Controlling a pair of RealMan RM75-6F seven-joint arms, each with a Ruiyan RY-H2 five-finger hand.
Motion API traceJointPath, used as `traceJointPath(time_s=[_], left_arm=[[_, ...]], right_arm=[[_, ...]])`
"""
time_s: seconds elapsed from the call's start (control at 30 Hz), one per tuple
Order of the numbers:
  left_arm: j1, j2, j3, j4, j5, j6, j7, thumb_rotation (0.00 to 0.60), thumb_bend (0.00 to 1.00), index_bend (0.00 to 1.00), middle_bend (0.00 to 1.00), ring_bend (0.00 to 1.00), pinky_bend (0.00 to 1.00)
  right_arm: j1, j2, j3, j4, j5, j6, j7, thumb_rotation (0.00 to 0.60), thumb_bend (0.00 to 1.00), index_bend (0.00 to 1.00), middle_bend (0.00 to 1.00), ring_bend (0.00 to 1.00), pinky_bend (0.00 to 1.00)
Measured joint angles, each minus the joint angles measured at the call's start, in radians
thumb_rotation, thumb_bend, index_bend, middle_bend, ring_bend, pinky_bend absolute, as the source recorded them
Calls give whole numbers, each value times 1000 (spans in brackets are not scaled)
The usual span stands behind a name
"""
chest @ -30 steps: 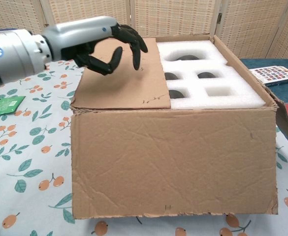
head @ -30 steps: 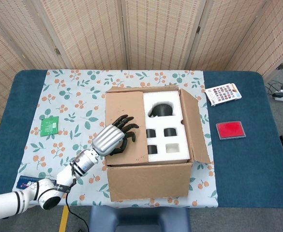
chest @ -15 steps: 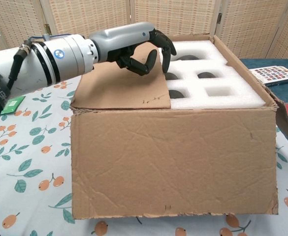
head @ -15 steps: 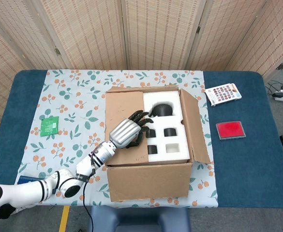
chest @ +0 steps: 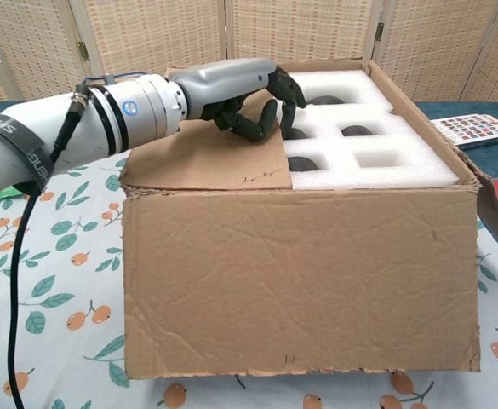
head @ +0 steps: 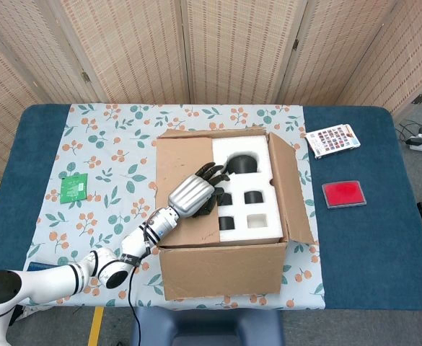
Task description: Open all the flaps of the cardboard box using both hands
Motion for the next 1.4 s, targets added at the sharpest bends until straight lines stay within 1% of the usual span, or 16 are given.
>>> traceJointPath(time_s=[0.3, 0.8, 1.0, 1.2, 1.4], left_arm=[[4, 1, 5, -19, -21, 48, 73, 600, 930, 545, 217, 6, 3], [31, 47, 7, -115, -59, 131, 207, 600, 940, 574, 217, 7, 0], [42, 99, -5, -192, -82, 136, 209, 600, 960, 575, 217, 7, 0], [53, 164, -23, -262, -86, 181, 279, 600, 984, 575, 217, 7, 0], [66, 214, -26, -314, -101, 202, 342, 600, 987, 576, 217, 7, 0]], right_arm=[[0, 7, 2, -6, -5, -33, 6, 417, 454, 359, 18, 8, 0], [-6, 14, 2, -20, -24, -47, 4, 416, 454, 359, 18, 8, 0], [-11, 20, -2, -30, -37, -43, 8, 416, 454, 359, 17, 9, 0], [-21, 23, 0, -35, -39, -32, 17, 416, 454, 359, 18, 8, 0], [-20, 22, 0, -36, -48, -34, 18, 426, 453, 359, 18, 8, 0]])
